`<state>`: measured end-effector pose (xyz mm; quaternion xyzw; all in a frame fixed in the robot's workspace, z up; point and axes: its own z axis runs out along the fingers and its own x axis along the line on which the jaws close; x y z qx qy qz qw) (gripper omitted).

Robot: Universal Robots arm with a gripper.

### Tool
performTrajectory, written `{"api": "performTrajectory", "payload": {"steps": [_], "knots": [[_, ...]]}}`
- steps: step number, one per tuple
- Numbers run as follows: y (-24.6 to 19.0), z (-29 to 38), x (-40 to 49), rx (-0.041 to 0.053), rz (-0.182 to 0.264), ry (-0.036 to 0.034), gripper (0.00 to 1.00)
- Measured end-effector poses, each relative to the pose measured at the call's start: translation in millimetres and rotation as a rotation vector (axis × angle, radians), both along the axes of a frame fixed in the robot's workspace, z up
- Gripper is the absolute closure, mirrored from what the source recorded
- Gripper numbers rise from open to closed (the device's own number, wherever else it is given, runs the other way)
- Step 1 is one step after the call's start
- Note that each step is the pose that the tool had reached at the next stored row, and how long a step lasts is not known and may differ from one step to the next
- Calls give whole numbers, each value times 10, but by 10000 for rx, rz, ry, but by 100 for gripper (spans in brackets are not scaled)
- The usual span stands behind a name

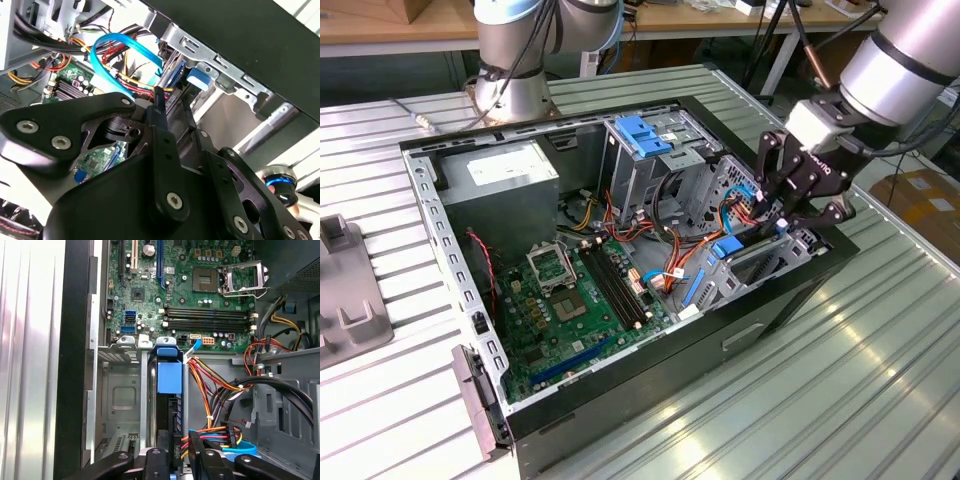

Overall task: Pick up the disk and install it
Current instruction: 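Insert the first disk wire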

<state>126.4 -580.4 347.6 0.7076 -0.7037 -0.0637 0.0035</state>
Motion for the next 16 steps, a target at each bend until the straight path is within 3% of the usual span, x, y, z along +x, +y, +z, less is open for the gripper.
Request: {"api": "performTrajectory", "payload": {"steps": [5,7,8,10,12,16], "knots": [[2,109,0,25,0,0,70],[2,119,7,28,0,2,71],[2,119,22,30,0,13,78],[1,119,76,29,0,59,90],[-1,119,161,29,0,131,90],[0,119,296,30,0,211,90]]}}
